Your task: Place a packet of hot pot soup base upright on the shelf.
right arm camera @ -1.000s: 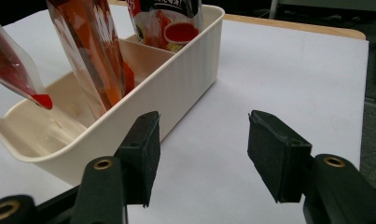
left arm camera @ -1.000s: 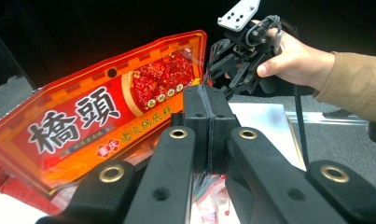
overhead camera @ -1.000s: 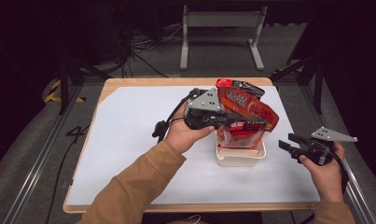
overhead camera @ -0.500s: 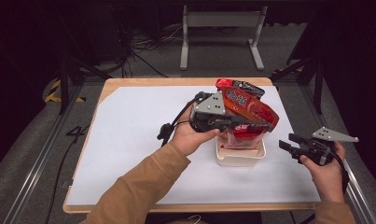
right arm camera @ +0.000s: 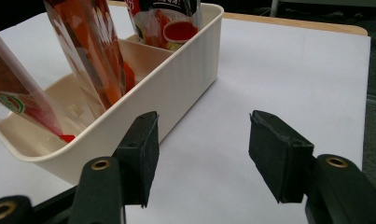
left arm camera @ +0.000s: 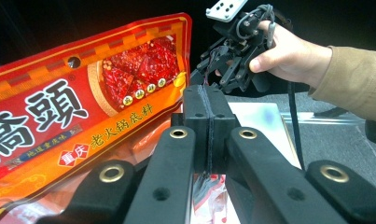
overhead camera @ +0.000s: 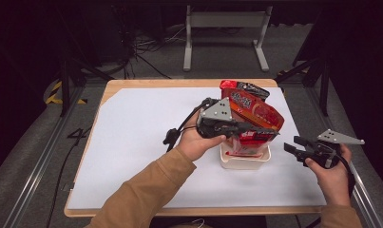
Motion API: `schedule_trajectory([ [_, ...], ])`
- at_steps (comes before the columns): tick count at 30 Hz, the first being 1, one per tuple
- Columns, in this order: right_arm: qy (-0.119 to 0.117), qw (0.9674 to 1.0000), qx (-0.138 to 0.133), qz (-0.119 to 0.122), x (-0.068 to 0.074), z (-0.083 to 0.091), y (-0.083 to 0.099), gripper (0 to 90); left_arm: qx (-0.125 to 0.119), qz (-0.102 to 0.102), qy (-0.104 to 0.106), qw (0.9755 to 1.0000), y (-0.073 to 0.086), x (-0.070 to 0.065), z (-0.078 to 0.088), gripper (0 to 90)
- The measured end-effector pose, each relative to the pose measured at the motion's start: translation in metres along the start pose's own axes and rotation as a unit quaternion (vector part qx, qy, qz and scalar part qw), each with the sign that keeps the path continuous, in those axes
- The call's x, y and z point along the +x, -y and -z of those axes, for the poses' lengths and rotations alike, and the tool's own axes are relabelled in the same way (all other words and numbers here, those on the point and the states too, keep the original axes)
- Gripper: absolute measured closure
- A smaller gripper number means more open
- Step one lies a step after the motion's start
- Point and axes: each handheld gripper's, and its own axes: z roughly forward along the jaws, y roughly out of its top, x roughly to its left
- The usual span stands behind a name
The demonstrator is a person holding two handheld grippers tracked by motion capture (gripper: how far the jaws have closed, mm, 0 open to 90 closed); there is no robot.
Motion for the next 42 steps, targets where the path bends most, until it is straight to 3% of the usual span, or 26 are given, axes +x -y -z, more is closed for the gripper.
schedule_trajectory([
  [18,-0.002,1.0000,0.002,-0.001,0.000,-0.001,0.001,42.5,0.004,0.005,0.002,1.0000,0.012,0.002,-0.013,90.0],
  [31,-0.004,1.0000,0.004,-0.003,0.000,-0.003,0.001,42.2,0.010,0.032,0.002,0.9994,0.034,0.011,-0.019,89.9],
  [42,-0.005,1.0000,0.004,-0.003,0.000,-0.003,0.001,42.0,0.029,0.039,0.007,0.9988,0.046,0.013,-0.023,89.3],
])
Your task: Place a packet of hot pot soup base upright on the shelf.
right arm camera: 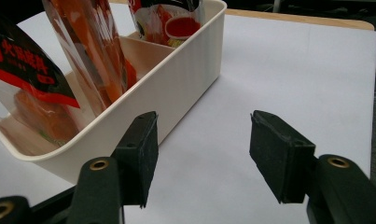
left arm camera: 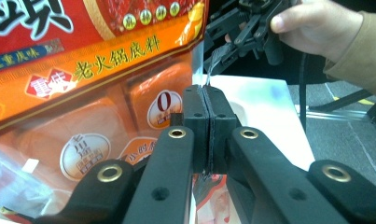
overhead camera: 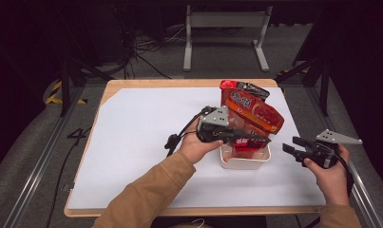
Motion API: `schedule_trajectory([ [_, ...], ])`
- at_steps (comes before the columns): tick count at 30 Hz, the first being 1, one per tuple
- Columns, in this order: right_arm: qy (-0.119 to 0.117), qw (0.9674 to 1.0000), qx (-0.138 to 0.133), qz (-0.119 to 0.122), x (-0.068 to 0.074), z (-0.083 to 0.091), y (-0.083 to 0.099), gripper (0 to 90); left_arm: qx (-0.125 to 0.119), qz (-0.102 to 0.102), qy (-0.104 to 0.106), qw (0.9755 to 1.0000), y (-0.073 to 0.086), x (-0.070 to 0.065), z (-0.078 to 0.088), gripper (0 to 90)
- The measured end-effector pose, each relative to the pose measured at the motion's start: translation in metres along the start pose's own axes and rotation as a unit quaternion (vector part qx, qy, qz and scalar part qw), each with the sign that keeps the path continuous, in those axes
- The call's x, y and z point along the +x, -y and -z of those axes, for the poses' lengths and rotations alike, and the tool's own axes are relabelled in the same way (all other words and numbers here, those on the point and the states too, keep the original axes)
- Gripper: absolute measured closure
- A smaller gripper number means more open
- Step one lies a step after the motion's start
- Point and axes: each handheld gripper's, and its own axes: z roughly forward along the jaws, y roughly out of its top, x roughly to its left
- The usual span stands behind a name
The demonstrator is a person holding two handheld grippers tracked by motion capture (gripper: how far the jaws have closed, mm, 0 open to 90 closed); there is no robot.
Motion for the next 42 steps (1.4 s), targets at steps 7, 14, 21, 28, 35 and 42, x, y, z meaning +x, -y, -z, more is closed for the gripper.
schedule_trajectory([
  [7,0.000,1.0000,0.002,0.000,0.000,-0.001,0.000,41.8,0.002,0.002,-0.004,1.0000,0.002,0.000,0.001,88.9],
  [14,0.000,1.0000,0.002,0.000,0.001,-0.001,0.000,41.5,0.014,0.019,-0.009,0.9997,0.009,0.004,0.003,86.2],
  [21,-0.003,1.0000,0.003,0.001,0.001,-0.004,-0.001,41.2,0.007,0.028,-0.014,0.9995,0.012,0.004,0.006,71.5],
  [28,-0.008,1.0000,0.001,0.004,0.003,-0.008,-0.004,40.4,-0.010,0.051,-0.030,0.9982,0.011,0.003,0.018,51.5],
  [35,-0.015,0.9999,-0.003,0.007,0.003,-0.013,-0.009,39.6,-0.025,0.046,-0.045,0.9976,0.006,-0.004,0.044,42.4],
  [42,-0.024,0.9997,-0.001,0.009,0.005,-0.021,-0.013,39.2,-0.027,0.053,-0.075,0.9954,0.010,-0.011,0.085,37.7],
])
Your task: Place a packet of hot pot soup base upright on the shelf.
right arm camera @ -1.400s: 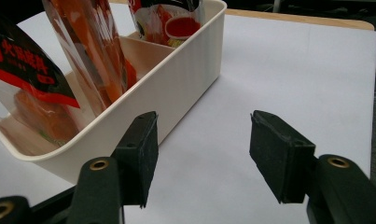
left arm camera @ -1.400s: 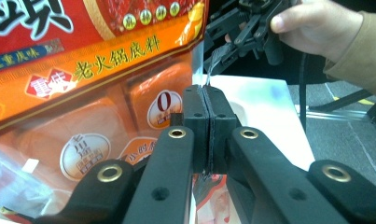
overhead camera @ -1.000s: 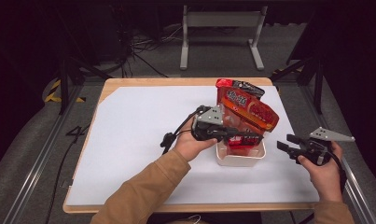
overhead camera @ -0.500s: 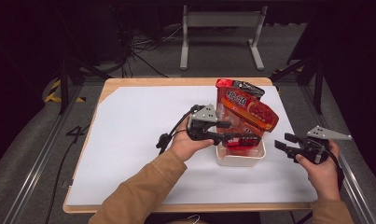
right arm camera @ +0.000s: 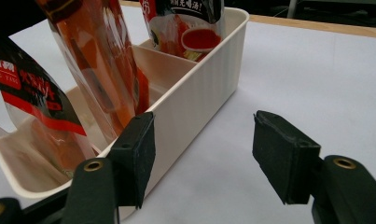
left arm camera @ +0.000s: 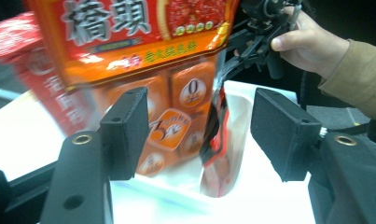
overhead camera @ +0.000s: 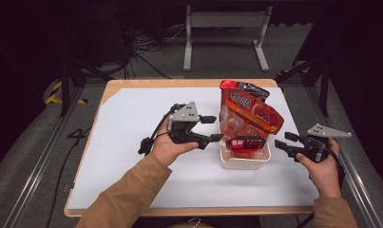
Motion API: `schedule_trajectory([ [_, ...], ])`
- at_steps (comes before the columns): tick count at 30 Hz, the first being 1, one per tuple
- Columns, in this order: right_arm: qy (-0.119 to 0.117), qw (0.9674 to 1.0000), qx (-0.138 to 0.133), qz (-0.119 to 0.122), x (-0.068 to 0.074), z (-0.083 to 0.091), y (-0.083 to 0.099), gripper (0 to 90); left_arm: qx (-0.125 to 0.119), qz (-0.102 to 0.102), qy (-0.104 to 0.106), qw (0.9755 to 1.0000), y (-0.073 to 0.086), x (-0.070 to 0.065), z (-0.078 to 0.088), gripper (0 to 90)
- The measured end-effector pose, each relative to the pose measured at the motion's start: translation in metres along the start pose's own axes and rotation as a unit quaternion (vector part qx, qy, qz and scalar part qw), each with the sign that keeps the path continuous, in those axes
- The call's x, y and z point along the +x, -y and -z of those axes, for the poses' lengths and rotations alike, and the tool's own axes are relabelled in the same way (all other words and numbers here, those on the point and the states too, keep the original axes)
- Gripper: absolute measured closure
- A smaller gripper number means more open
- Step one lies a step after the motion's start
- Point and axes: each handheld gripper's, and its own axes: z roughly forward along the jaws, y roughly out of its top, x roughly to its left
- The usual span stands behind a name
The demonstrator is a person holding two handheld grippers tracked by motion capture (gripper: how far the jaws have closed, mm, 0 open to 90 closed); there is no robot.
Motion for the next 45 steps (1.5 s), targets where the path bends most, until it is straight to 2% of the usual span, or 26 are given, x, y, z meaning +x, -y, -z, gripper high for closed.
schedule_trajectory([
  [1,-0.001,1.0000,-0.001,0.003,0.000,-0.001,0.000,39.2,0.000,0.000,0.000,1.0000,0.000,0.000,0.000,37.3],
  [2,-0.002,1.0000,0.000,0.003,0.001,-0.001,-0.001,39.1,0.006,0.000,-0.018,0.9998,0.002,0.002,0.012,36.7],
  [8,-0.005,0.9999,-0.004,0.011,0.001,-0.002,-0.001,38.8,0.010,0.018,-0.050,0.9985,0.010,0.007,0.045,33.6],
  [12,0.000,0.9997,-0.009,0.022,0.001,-0.001,0.000,39.3,0.022,0.021,-0.073,0.9969,0.019,0.009,0.065,31.5],
  [15,-0.002,0.9998,-0.007,0.021,0.001,0.000,0.001,42.6,0.017,0.022,-0.093,0.9953,0.026,0.013,0.082,30.6],
  [17,0.003,0.9996,-0.010,0.027,0.001,0.001,0.002,42.1,0.016,0.029,-0.100,0.9945,0.030,0.015,0.092,29.1],
  [18,0.003,0.9996,-0.010,0.027,0.001,0.001,0.002,42.1,0.016,0.029,-0.100,0.9945,0.030,0.015,0.092,28.8],
  [22,0.006,0.9993,-0.017,0.033,0.001,0.003,0.003,41.3,0.021,0.040,-0.122,0.9915,0.044,0.017,0.113,28.0],
  [24,0.006,0.9993,-0.017,0.032,0.000,0.003,0.003,40.8,0.024,0.043,-0.141,0.9888,0.053,0.020,0.123,28.3],
  [25,0.005,0.9994,-0.016,0.031,0.000,0.003,0.003,40.8,0.024,0.043,-0.141,0.9888,0.053,0.020,0.123,28.2],
  [28,0.002,0.9993,-0.015,0.034,0.000,0.003,0.004,40.7,0.024,0.054,-0.153,0.9866,0.067,0.022,0.134,28.0],
  [34,-0.001,0.9990,-0.020,0.040,0.001,0.004,0.005,39.6,0.025,0.070,-0.169,0.9829,0.090,0.024,0.147,27.8],
  [39,0.000,0.9989,-0.022,0.042,0.001,0.004,0.006,39.3,0.021,0.084,-0.176,0.9805,0.109,0.025,0.153,27.4],
  [41,0.001,0.9989,-0.020,0.042,0.001,0.004,0.007,39.4,0.021,0.089,-0.184,0.9786,0.118,0.026,0.154,27.2],
  [45,0.001,0.9989,-0.018,0.044,0.002,0.003,0.007,39.4,0.035,0.101,-0.191,0.9758,0.135,0.028,0.153,26.3],
])
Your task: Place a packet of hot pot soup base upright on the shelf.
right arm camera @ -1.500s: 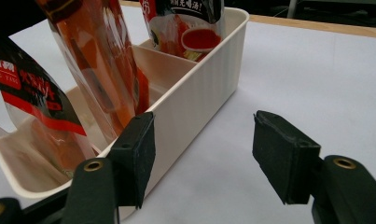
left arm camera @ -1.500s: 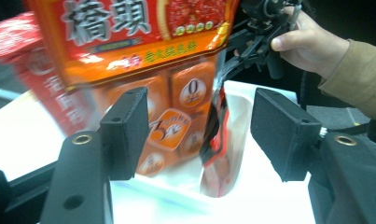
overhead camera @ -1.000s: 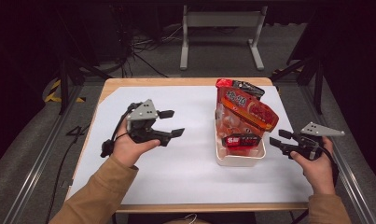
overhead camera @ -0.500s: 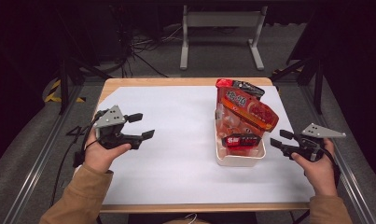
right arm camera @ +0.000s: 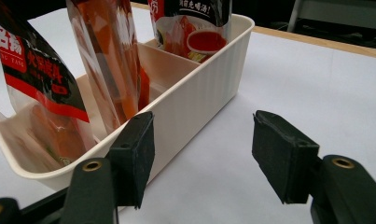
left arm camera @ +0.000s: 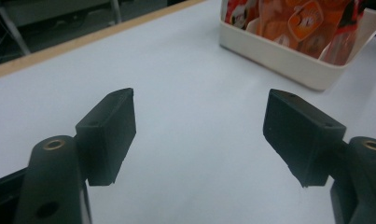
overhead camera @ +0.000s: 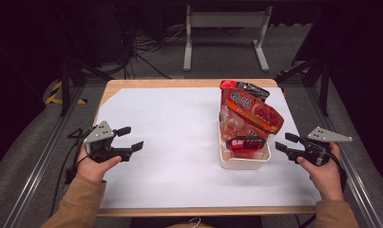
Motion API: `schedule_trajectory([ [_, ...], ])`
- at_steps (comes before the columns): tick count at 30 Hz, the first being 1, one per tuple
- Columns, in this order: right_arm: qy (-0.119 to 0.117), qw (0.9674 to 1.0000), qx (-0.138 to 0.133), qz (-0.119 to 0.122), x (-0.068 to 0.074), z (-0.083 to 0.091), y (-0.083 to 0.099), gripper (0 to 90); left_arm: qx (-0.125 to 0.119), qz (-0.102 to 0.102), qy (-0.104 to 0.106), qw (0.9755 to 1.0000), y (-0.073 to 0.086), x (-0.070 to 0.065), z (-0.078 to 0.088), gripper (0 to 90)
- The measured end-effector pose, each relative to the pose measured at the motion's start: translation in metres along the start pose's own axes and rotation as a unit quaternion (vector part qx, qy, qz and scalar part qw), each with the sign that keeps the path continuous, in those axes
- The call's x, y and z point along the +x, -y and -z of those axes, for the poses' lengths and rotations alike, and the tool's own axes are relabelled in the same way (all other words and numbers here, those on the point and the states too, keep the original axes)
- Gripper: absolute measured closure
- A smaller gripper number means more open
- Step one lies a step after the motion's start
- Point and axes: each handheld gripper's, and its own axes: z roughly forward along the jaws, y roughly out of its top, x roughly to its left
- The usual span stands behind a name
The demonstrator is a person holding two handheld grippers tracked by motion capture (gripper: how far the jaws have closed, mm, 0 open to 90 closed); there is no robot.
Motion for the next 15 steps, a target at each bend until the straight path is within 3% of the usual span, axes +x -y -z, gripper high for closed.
schedule_trajectory([
  [5,0.000,1.0000,0.002,0.001,0.000,-0.001,0.002,39.4,0.008,0.018,-0.015,0.9997,0.022,0.004,-0.004,26.2],
  [8,0.005,1.0000,0.007,0.004,0.000,-0.003,0.004,39.6,-0.001,0.023,-0.045,0.9987,0.036,0.004,-0.005,28.6],
  [12,0.004,0.9999,0.009,0.005,0.001,-0.005,0.006,39.8,0.015,0.031,-0.046,0.9984,0.053,0.003,-0.010,29.0],
  [15,0.003,0.9998,0.016,0.006,0.002,-0.008,0.007,40.5,0.013,0.040,-0.045,0.9981,0.055,0.005,-0.011,29.1],
])
